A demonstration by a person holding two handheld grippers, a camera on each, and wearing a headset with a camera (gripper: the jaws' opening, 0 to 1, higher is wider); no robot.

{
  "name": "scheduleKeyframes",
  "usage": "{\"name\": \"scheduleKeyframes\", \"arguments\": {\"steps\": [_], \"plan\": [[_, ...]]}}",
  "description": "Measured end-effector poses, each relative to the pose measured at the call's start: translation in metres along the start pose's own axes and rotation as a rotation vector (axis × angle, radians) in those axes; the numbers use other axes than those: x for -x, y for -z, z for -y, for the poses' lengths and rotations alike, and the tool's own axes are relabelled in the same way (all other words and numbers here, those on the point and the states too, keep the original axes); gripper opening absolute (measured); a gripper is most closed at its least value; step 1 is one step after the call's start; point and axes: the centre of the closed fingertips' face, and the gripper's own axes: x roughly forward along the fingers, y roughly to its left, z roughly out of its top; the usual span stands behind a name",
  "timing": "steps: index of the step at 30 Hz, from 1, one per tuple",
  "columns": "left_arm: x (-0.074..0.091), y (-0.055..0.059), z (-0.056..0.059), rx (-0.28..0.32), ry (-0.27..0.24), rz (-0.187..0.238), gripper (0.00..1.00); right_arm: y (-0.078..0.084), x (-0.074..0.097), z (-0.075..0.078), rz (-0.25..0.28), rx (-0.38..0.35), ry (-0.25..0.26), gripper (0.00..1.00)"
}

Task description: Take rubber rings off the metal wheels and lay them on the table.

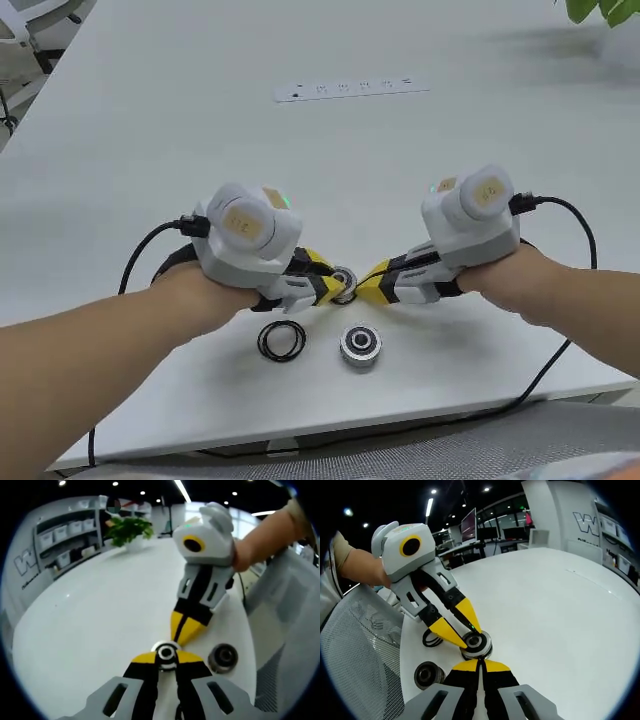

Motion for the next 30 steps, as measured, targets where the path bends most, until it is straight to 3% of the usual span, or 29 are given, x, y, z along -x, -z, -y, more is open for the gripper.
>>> {"name": "scheduleKeyframes", "arguments": {"steps": [15,26,29,30], "plan": [[0.0,0.0,-0.001,0.001,-0.009,0.0,0.12,0.001,0.003,0.002,0.017,-0.095,0.009,0.0],[-0.001,0.001,-0.002,0.002,-0.019,-0.005,0.12,-0.003,0.006,0.007,0.057,-0.201,0.01,0.0],[-0.001,0.001,-0.002,0.002,-0.019,-0.006,0.12,-0.012,0.008,0.009,0.112,-0.266,0.002,0.0],[-0.001,0.001,-0.003,0.001,-0.02,-0.006,0.12,-0.009,0.008,0.008,0.089,-0.258,0.007,0.0]]}}
